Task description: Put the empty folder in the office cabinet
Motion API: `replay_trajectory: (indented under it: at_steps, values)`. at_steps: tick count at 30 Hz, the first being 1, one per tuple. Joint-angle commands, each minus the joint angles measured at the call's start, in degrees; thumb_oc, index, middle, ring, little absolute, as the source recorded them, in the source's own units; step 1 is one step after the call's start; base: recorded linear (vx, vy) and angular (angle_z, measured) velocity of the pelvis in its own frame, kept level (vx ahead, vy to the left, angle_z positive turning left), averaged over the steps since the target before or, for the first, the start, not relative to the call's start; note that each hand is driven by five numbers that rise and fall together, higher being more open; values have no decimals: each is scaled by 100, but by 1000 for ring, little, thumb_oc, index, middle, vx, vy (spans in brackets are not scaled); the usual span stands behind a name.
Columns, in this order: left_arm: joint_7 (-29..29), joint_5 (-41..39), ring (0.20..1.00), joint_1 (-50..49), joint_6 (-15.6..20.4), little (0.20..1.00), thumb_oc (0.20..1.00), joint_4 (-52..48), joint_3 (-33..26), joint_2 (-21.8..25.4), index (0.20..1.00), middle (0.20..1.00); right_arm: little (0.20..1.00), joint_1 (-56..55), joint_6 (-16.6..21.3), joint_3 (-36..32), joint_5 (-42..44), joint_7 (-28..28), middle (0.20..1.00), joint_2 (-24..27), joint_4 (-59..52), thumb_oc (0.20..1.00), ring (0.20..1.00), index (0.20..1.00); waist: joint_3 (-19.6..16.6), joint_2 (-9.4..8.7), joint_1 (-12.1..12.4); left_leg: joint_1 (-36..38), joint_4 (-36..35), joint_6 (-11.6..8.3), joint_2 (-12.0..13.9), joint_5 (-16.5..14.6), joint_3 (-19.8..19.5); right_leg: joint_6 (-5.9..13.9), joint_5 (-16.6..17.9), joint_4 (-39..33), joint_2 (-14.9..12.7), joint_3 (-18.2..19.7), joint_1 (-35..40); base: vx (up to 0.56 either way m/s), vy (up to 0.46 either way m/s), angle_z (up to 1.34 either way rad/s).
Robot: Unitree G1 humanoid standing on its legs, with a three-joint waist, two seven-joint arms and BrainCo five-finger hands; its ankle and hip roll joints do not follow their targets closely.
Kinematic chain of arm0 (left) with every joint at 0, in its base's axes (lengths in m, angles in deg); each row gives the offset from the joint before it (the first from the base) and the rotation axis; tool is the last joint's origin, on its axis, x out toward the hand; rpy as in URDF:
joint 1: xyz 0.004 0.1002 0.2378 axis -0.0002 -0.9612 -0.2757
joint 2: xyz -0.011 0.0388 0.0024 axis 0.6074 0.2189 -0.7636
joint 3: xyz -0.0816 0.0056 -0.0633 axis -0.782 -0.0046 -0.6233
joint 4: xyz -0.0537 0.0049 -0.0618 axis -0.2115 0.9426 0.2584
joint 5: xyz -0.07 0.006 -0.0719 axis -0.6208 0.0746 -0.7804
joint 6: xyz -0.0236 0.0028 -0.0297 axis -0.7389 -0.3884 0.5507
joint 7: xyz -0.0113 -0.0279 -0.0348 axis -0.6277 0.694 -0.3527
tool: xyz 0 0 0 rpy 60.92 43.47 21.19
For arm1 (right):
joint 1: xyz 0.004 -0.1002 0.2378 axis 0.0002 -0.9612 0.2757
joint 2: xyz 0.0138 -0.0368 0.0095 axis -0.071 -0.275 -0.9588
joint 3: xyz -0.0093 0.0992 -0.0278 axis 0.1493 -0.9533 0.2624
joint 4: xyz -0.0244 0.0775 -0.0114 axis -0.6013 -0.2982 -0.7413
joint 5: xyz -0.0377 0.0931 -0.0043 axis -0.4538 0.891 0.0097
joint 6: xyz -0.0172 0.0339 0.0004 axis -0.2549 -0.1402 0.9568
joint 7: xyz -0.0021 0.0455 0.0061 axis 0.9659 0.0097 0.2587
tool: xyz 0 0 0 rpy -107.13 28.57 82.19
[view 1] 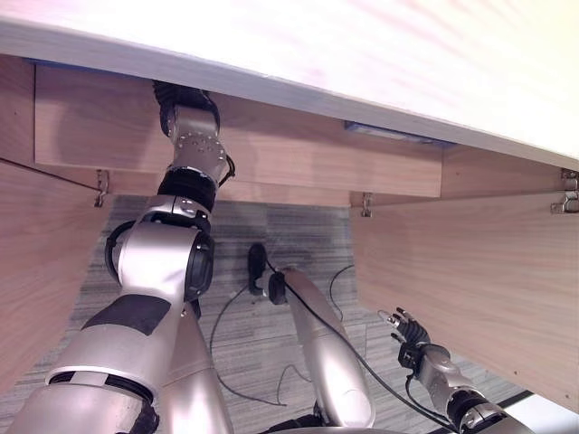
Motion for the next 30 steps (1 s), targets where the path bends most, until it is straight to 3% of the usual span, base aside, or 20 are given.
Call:
replay_trajectory:
  at_steps: [1,2,3,4,23,30]
  values:
    - [236,-176,200,335,58,200,200,-15,-116,783,200,200,1000,-79,46,-82,21,31,1000,217,-68,1000,1000,1000,-123,179,-67,295,695,312,195,-1218,-95,573,-617,244,-241,438,245,0,0,0]
    - [240,-174,282,331,50,282,282,-11,-120,789,282,282,1000,-81,49,-88,26,32,1000,218,-68,1000,1000,1000,-128,183,-69,287,701,313,193,-1219,-92,570,-617,243,-243,437,240,0,0,0]
    - [249,-175,592,323,50,592,592,-9,-128,798,592,592,1000,-88,48,-94,33,31,1000,218,-74,1000,1000,1000,-131,185,-72,281,701,315,191,-1222,-94,569,-620,247,-245,440,239,0,0,0]
    - [261,-170,1000,310,42,1000,1000,-11,-132,803,1000,1000,1000,-94,48,-100,23,28,1000,217,-75,1000,1000,1000,-136,186,-73,274,709,316,186,-1224,-94,568,-621,250,-247,441,238,0,0,0]
    - [278,-95,1000,-206,-5,1000,1000,3,-348,619,1000,1000,1000,-105,49,-147,-55,102,1000,139,-83,1000,1000,1000,-161,239,-22,397,617,326,149,-1219,-36,509,-665,240,-293,470,330,0,0,0]
    - [196,-73,1000,-839,-45,1000,1000,96,-713,337,1000,1000,1000,-245,27,-149,-131,138,1000,-49,-67,1000,1000,1000,-203,231,38,867,34,241,147,-1034,50,541,-479,-218,-334,473,746,3,-4,1]
